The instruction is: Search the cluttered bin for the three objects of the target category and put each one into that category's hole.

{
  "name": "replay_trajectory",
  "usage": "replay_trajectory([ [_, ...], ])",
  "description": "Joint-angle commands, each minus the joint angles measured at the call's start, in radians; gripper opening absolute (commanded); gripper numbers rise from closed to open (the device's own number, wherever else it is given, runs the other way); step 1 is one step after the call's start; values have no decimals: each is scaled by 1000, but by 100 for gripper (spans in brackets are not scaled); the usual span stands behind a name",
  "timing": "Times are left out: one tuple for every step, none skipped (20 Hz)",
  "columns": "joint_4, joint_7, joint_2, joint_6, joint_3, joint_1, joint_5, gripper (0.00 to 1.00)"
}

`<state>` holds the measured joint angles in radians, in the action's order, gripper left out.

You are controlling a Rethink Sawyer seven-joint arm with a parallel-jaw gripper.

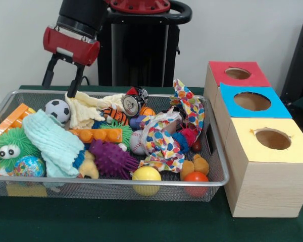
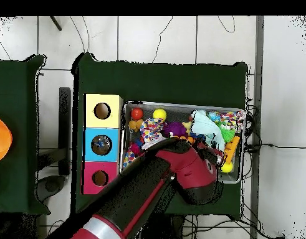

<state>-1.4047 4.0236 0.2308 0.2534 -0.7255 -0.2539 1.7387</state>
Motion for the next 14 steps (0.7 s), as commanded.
replay_trajectory([
  [75,-409,58,-89,310,112,-108,100],
  [77,-414,61,-97,322,119,-103,100],
  [76,-432,70,-108,339,130,-103,100],
  [78,-440,71,-116,347,135,-100,100],
  [78,-455,75,-120,358,143,-101,100],
  [80,-466,76,-126,367,148,-100,100],
  [80,-485,84,-136,379,157,-103,100],
  [84,-489,82,-141,381,159,-104,100],
  [85,-500,83,-144,386,163,-106,100],
  [87,-504,80,-147,386,164,-107,100],
  [87,-511,81,-150,390,167,-108,100],
  [86,-520,83,-153,396,171,-111,100],
  [87,-522,81,-151,397,173,-112,100],
  [87,-520,78,-149,398,174,-112,100],
])
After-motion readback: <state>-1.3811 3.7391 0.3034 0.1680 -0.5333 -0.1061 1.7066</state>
